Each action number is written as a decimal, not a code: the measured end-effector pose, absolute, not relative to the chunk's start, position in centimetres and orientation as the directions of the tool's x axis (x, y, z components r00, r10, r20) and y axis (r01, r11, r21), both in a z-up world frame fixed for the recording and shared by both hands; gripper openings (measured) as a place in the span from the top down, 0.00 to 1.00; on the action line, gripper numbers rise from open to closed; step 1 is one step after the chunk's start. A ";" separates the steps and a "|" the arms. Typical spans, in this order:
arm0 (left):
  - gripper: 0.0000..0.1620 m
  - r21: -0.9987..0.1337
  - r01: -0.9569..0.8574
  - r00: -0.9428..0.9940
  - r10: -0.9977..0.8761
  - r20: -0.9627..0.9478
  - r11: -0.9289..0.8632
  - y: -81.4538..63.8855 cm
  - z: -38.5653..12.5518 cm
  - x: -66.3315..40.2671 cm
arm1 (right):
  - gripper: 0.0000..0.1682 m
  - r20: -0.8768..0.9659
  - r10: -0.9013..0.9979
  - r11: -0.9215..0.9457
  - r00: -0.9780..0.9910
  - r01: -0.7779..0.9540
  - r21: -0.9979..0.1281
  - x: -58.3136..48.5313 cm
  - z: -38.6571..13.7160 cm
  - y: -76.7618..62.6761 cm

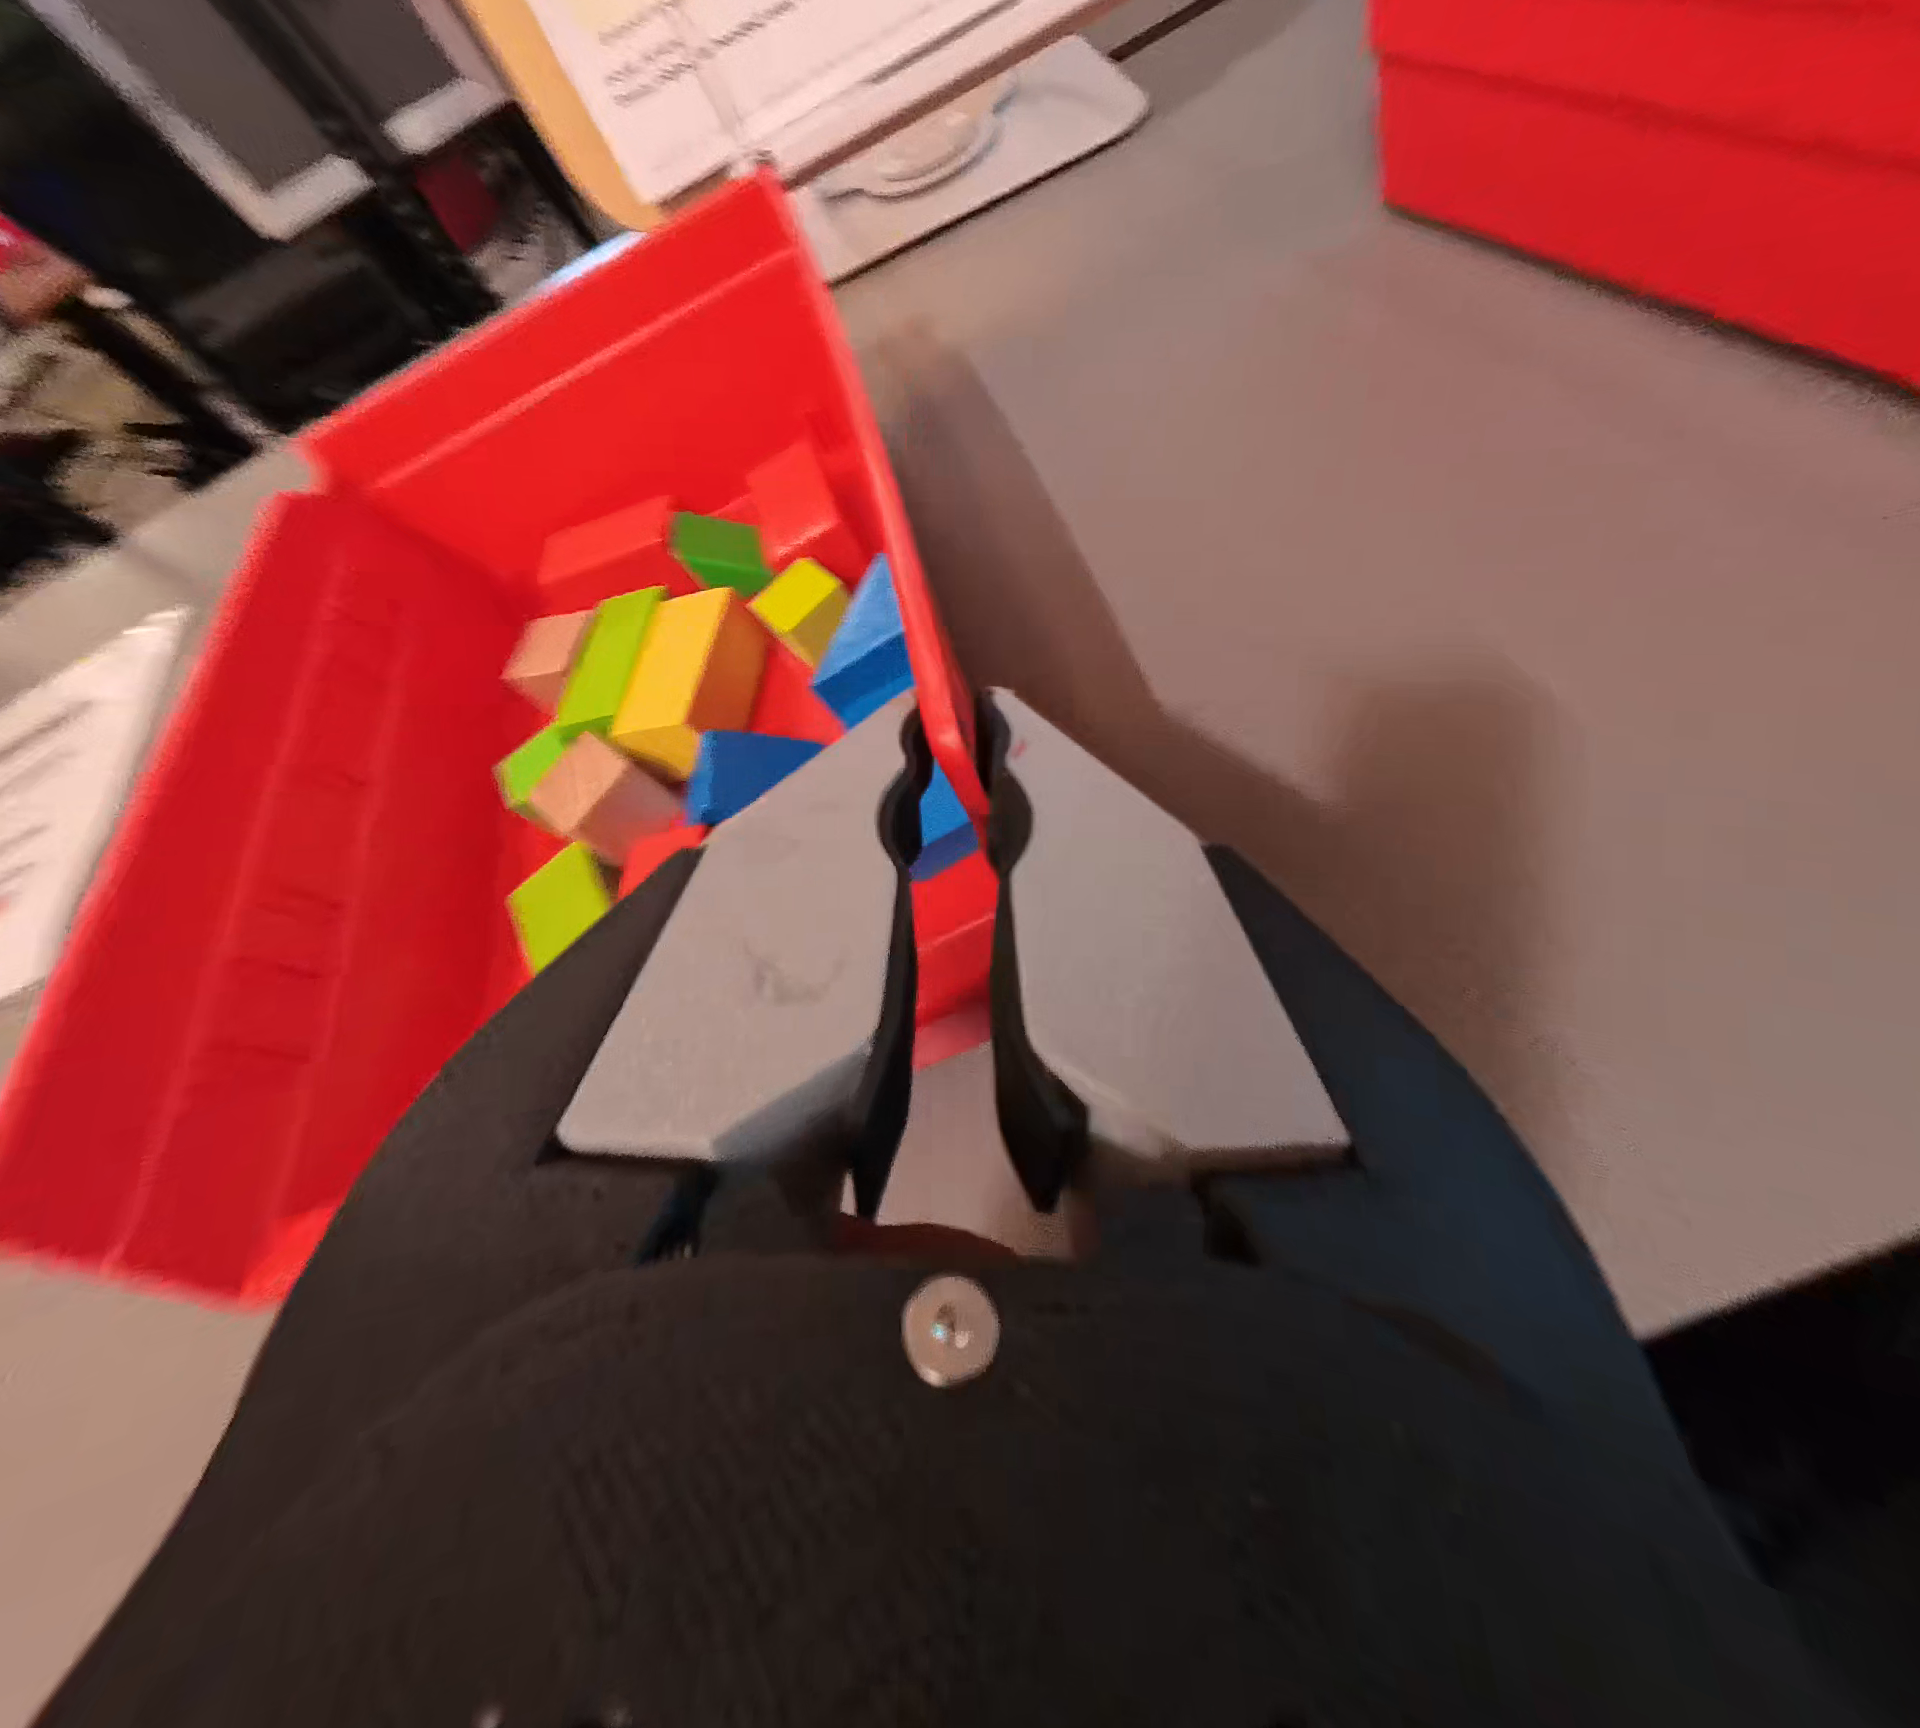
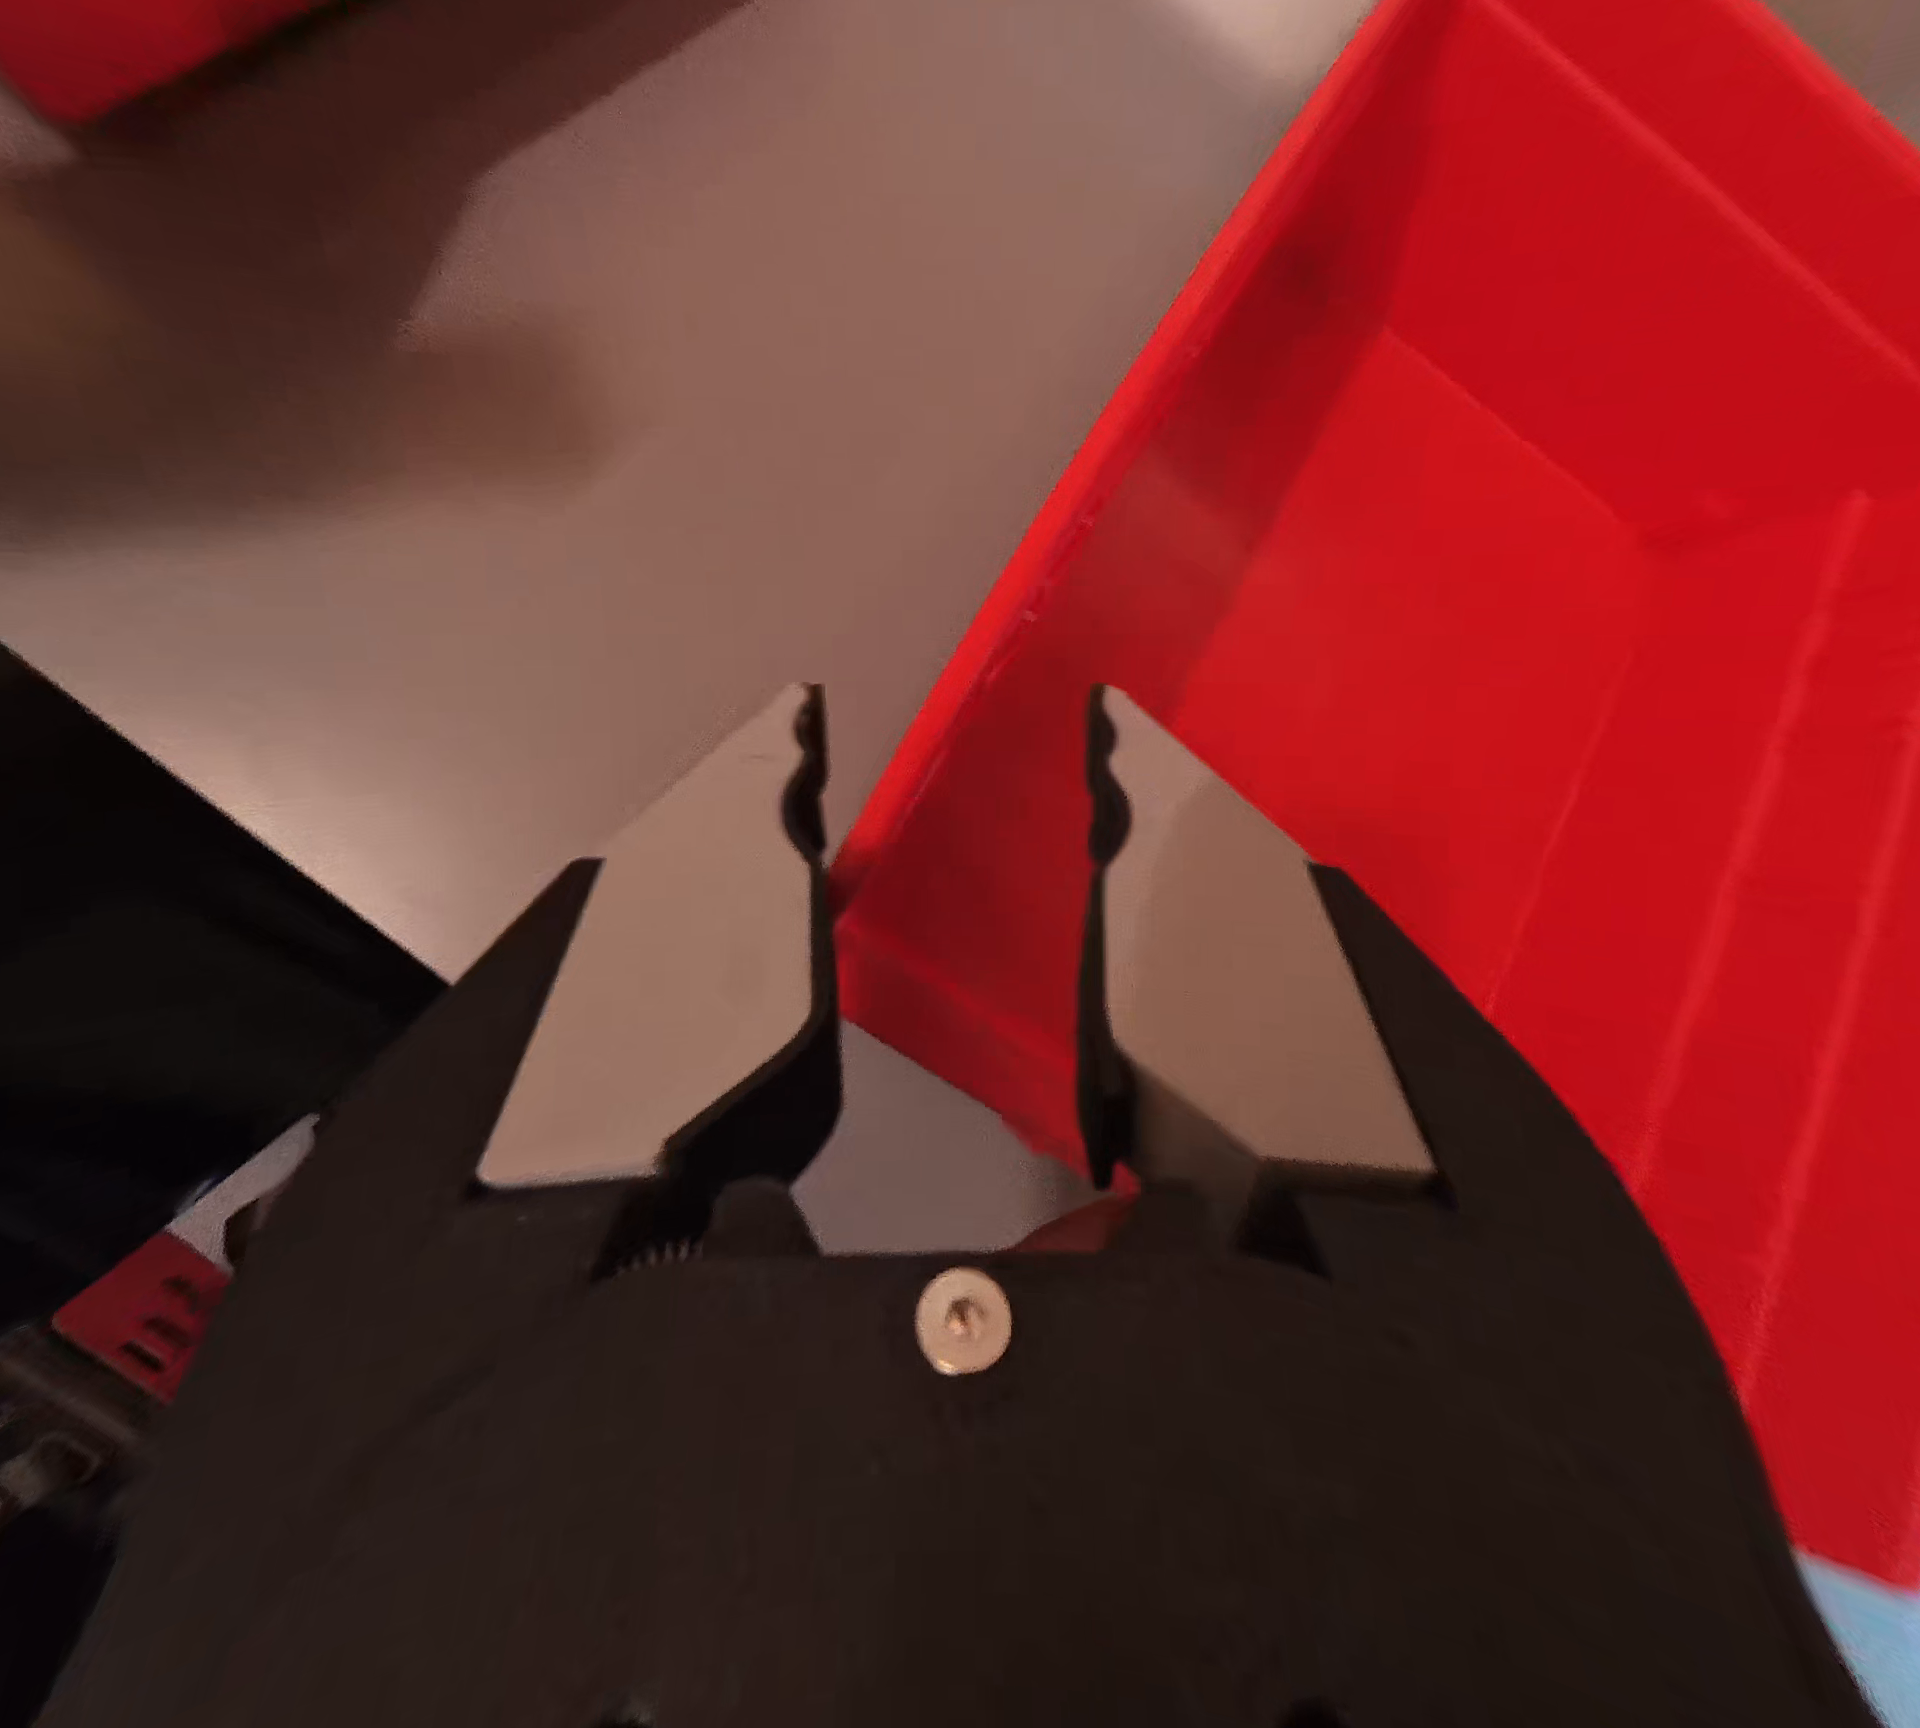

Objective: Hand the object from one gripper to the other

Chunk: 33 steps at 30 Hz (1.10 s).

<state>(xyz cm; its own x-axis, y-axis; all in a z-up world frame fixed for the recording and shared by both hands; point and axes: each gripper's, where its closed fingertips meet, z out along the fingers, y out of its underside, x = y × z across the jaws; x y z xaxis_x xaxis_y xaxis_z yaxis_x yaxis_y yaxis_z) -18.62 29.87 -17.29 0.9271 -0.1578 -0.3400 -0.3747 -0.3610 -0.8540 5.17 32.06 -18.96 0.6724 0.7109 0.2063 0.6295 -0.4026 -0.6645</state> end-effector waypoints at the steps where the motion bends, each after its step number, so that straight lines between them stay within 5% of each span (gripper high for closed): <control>1: 0.98 -0.850 -0.382 0.924 -0.123 -0.363 -0.363 29.8 -17.0 -19.7 | 0.82 0.212 0.690 -0.412 0.692 0.616 -0.671 5.7 -18.7 32.5; 2: 0.99 -0.859 -0.360 0.932 -0.111 -0.344 -0.364 29.7 -17.0 -20.6 | 0.91 0.225 0.663 -0.422 0.714 0.604 -0.676 6.5 -18.6 33.1; 6: 0.99 -0.884 -0.248 0.967 -0.052 -0.248 -0.395 29.4 -17.4 -24.7 | 0.98 0.271 0.567 -0.466 0.778 0.574 -0.673 9.8 -18.5 35.2; 15: 0.98 -0.908 -0.133 0.978 0.095 -0.185 -0.397 28.4 -16.6 -29.4 | 0.97 0.117 0.379 -0.606 0.918 0.342 -0.718 17.1 -18.7 38.9; 33: 0.99 -0.881 -0.226 0.968 0.003 -0.250 -0.416 29.3 -17.9 -26.2 | 0.96 0.145 0.409 -0.579 0.901 0.379 -0.722 15.2 -18.6 38.3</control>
